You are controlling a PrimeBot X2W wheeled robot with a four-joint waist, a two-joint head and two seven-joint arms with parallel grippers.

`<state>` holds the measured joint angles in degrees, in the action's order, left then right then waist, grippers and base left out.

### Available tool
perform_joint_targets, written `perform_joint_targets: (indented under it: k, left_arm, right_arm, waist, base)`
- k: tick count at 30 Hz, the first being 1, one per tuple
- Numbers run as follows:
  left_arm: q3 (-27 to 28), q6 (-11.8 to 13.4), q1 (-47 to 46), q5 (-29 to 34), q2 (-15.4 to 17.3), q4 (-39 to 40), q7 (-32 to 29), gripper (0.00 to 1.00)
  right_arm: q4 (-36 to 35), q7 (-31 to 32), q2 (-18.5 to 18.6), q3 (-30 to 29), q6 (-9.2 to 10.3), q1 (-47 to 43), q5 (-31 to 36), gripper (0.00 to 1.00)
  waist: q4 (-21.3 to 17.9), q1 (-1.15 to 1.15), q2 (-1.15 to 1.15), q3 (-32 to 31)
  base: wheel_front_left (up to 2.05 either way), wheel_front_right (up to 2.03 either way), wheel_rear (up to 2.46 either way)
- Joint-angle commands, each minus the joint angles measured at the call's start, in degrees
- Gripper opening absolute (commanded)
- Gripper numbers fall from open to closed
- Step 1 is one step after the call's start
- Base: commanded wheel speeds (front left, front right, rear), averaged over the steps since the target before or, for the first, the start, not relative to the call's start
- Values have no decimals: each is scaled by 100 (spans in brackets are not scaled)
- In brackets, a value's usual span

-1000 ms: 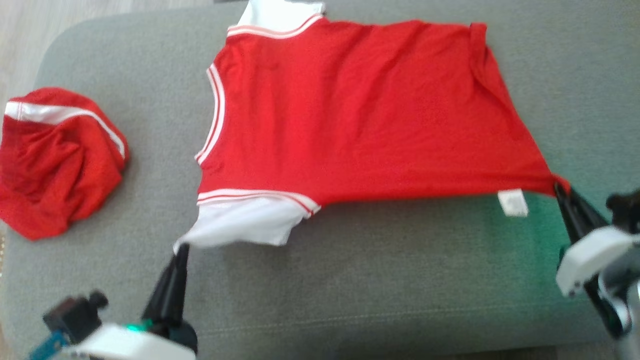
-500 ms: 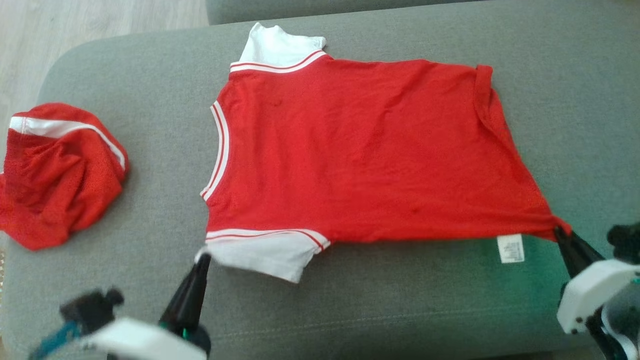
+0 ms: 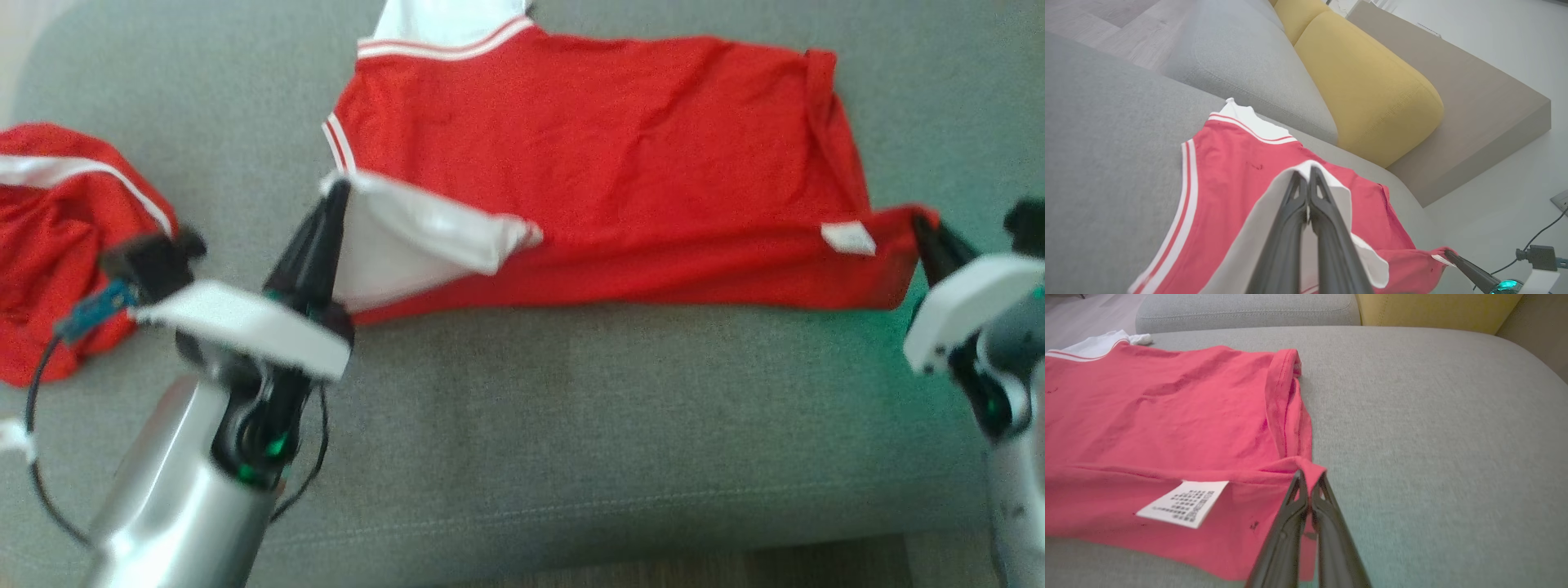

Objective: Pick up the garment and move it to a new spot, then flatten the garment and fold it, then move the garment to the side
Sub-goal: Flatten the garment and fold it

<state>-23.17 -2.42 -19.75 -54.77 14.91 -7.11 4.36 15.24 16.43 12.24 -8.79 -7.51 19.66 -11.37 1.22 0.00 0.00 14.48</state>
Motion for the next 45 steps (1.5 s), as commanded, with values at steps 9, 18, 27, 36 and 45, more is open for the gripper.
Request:
perform_joint_targets:
  k: [9, 18, 27, 36, 45]
  left_arm:
    - [48, -389, -1119, 322, -344, -1263, 804, 100]
    - [454, 44, -143, 1267, -395, -1045, 1060, 100]
    - [362, 523, 471, 1446, -468, -1175, 996, 100]
    - [400, 458, -51, 1352, -564, -1732, 956, 100]
    - [545, 271, -53, 1231, -718, -2106, 1028, 0]
  right_arm:
    - [633, -1002, -43, 174, 2, 912, 134, 100]
    - [-139, -1531, -329, 7, 2, 53, -171, 100]
    - [-848, -1184, -676, -48, 2, -579, -232, 100]
    - [-531, -886, -873, -168, 2, -369, -124, 100]
    - [231, -644, -933, -414, 2, -146, 33, 100]
  waist:
    - [-12, 0, 0, 486]
    - [-114, 0, 0, 381]
    - [-214, 0, 0, 429]
    - [-268, 0, 0, 468]
    - [-174, 0, 0, 268]
  base:
    - [0, 0, 0]
    - [0, 0, 0]
    - [0, 0, 0]
    - [0, 0, 0]
    - [0, 0, 0]
